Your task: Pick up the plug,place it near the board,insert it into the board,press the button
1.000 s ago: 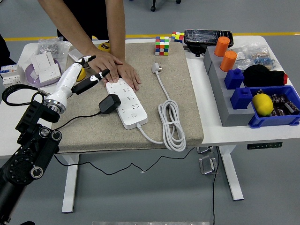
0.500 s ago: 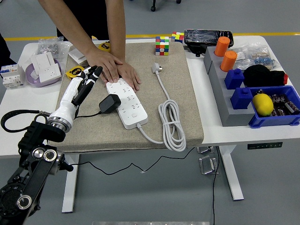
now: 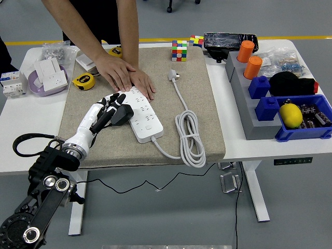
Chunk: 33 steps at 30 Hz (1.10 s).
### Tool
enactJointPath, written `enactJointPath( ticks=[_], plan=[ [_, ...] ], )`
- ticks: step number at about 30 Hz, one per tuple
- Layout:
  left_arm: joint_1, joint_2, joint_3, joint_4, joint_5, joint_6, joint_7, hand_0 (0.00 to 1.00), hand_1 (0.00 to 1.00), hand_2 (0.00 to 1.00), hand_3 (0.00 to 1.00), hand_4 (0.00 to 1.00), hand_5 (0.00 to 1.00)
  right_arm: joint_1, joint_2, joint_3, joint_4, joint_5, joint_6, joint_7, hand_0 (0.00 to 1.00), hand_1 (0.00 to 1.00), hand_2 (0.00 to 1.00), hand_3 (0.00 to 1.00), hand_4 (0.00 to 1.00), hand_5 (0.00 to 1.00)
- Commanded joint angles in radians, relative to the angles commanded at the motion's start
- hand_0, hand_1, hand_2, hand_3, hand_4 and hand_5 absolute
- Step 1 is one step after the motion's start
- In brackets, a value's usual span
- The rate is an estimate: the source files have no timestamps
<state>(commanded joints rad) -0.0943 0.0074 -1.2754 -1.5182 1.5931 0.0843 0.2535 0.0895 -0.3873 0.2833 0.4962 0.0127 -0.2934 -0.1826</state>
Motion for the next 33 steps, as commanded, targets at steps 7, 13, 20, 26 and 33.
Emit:
enactJointPath(
  ticks=[7,13,20,26,33],
  plan=[
    [-0.004,0.001,0.016,0.016,0.014,-0.005,0.002,0.983,0.97,0.922,0.91,0.998,0.998,-0.002,0.0,-0.003,-0.001,0.002,0.0,0.0,0.998,0.907,0.835,0.835,0.998,0.998],
    [-0.01,-0.002,0.025,0.053,0.032,-0.009,-0.004,0.988,0.97,0.919,0.909,0.998,0.998,-0.002,0.0,-0.004,-0.001,0.002,-0.001,0.001,0.998,0.902,0.832,0.836,0.998,0.998],
    [-0.015,-0.002,0.026,0.084,0.049,-0.014,-0.007,0.995,0.969,0.915,0.908,0.998,0.998,-0.003,-0.002,-0.006,-0.001,0.002,-0.002,0.002,0.998,0.9,0.829,0.835,0.998,0.998],
    [-0.027,-0.003,0.026,0.112,0.063,-0.014,-0.014,0.998,0.968,0.914,0.908,0.998,0.998,-0.005,-0.002,-0.007,-0.001,0.002,-0.002,0.002,0.998,0.896,0.828,0.834,0.998,0.998],
    [-0.045,-0.007,0.033,0.131,0.078,-0.015,-0.019,0.998,0.967,0.913,0.908,0.998,0.998,-0.004,-0.002,-0.006,-0.001,0.001,-0.002,0.003,0.998,0.895,0.826,0.833,0.998,0.998]
  ],
)
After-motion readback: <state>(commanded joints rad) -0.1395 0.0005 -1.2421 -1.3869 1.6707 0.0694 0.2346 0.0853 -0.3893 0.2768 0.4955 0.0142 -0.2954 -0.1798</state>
